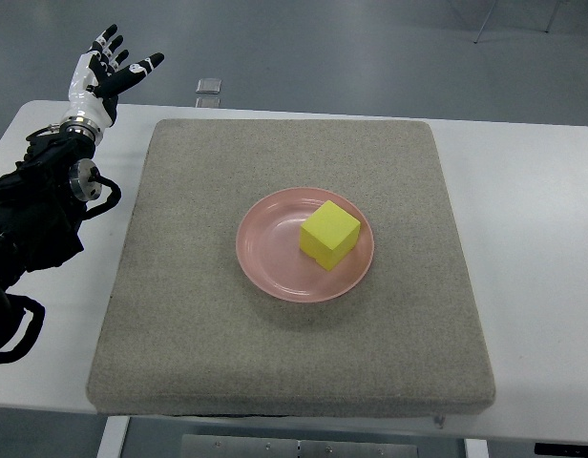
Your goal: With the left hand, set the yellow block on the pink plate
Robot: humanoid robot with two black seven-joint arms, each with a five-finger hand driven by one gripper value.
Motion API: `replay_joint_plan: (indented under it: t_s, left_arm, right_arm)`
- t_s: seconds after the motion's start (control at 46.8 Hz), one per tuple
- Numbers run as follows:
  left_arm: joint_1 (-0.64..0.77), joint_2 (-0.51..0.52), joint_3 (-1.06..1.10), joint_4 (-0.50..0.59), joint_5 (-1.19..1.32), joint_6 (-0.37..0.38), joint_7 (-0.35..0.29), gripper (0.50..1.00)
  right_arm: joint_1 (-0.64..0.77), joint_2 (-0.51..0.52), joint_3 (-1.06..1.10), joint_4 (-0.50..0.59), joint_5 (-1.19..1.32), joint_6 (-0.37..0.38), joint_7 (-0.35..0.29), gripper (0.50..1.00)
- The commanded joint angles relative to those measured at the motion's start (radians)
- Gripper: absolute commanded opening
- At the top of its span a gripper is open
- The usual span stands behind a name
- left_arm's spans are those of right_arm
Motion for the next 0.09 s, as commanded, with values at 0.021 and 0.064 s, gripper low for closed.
replay_joint_plan:
  t_s: [0.021,0.064]
  left_arm:
    - [-0.006,-0.002,0.000,-0.001,-0.065,-0.031,0.001,0.994]
    - [-0.006,-0.002,0.000,-0.001,-0.076,-0.045,0.001,0.994]
  right_arm:
    - [-0.001,0.000,0.001,0.000,0.000,0.001,0.000,0.924]
    - [0.001,0.000,0.000,0.002,0.000,0.004,0.000,0.924]
